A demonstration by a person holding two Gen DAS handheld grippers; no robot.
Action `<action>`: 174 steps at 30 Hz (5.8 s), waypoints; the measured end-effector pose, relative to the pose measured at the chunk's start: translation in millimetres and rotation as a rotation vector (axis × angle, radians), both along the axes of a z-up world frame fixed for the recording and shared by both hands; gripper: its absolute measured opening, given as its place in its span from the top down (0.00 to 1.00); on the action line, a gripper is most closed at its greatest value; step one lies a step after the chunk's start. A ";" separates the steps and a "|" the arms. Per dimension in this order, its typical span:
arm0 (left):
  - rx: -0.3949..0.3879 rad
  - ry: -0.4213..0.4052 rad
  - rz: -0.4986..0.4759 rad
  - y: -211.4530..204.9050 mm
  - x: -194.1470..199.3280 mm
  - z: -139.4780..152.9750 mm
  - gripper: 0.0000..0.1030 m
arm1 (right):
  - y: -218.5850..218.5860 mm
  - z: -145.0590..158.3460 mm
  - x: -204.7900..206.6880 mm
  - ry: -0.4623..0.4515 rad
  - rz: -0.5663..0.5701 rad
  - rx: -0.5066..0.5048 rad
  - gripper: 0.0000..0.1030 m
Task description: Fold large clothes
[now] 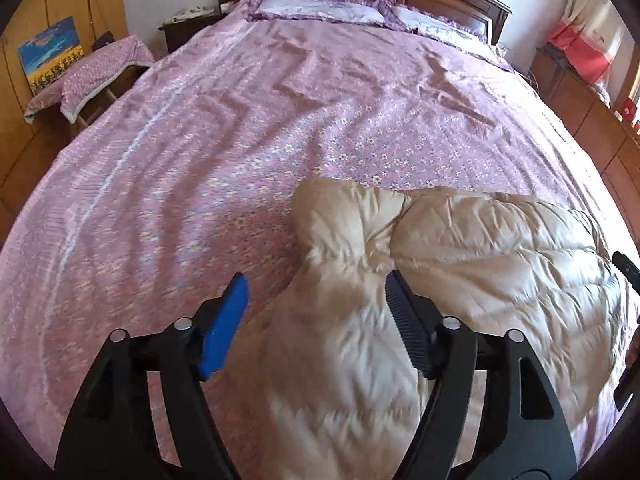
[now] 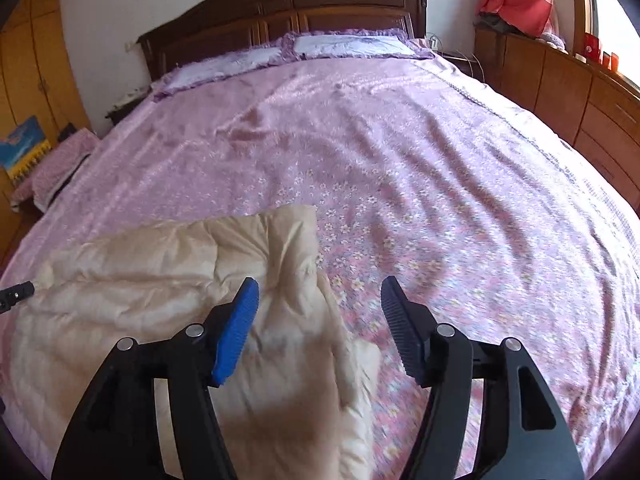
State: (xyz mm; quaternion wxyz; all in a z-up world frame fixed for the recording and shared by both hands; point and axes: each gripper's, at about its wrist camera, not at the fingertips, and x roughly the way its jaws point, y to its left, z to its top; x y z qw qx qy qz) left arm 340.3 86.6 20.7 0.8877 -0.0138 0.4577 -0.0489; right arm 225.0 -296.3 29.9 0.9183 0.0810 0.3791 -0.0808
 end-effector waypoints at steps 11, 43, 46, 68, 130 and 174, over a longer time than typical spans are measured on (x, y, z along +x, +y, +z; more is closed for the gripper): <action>-0.039 -0.029 0.008 31.2 -68.3 13.9 0.18 | 7.5 9.8 -76.2 -0.007 0.029 0.112 0.25; -0.458 0.167 0.048 37.3 -113.6 -75.8 0.18 | -6.5 -72.3 -107.9 0.098 -0.023 0.479 0.18; -0.482 0.177 0.041 28.5 -112.9 -78.5 0.28 | -9.0 -75.8 -100.9 0.082 -0.008 0.561 0.21; -0.456 0.221 -0.065 23.7 -223.1 -31.2 0.72 | -8.5 -18.6 -207.4 0.024 0.051 0.588 0.77; -0.042 0.152 -0.338 -142.2 -252.5 -21.4 0.30 | -1.4 -73.2 -244.7 0.035 0.074 0.748 0.28; -0.131 0.077 -0.211 -30.1 -259.7 1.2 0.76 | 125.4 51.7 -206.2 -0.089 0.495 0.644 0.73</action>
